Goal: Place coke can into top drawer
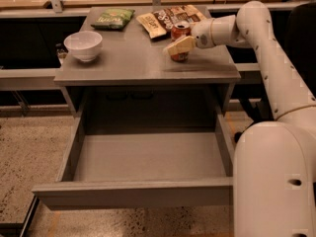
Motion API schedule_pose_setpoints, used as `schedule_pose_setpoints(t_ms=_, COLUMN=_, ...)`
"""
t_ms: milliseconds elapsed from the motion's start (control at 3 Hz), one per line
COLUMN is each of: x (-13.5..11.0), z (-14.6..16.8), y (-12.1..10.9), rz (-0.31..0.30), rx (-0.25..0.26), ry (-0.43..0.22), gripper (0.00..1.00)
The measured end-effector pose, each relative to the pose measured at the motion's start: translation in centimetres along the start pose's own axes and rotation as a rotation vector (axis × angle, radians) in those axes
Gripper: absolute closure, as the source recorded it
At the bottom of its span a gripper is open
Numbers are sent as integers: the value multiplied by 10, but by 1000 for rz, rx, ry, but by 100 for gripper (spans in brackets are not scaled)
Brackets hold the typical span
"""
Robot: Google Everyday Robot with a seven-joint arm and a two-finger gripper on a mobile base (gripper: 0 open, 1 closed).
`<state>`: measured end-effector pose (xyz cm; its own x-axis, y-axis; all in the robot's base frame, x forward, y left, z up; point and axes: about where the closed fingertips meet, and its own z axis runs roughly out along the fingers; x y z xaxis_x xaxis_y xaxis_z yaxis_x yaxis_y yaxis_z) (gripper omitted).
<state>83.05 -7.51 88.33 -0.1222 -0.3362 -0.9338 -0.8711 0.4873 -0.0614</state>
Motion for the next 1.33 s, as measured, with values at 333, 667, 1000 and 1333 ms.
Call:
schedule_pose_setpoints(t_ms=333, x=2, z=6, y=30, rz=31, rx=-81, ry=108, gripper=18)
schedule_pose_setpoints(t_ms=667, x=-3, z=-6, y=49, rz=51, rx=-103, ry=179, gripper=41)
schedule_pose_setpoints(t_ms=1000, x=-4, z=-29, y=65, rz=79, rx=-88, ry=218, gripper=63)
schedule_pose_setpoints(t_ms=1333, x=-9, z=-70, y=87, rz=141, rx=-36, ry=211, gripper=88)
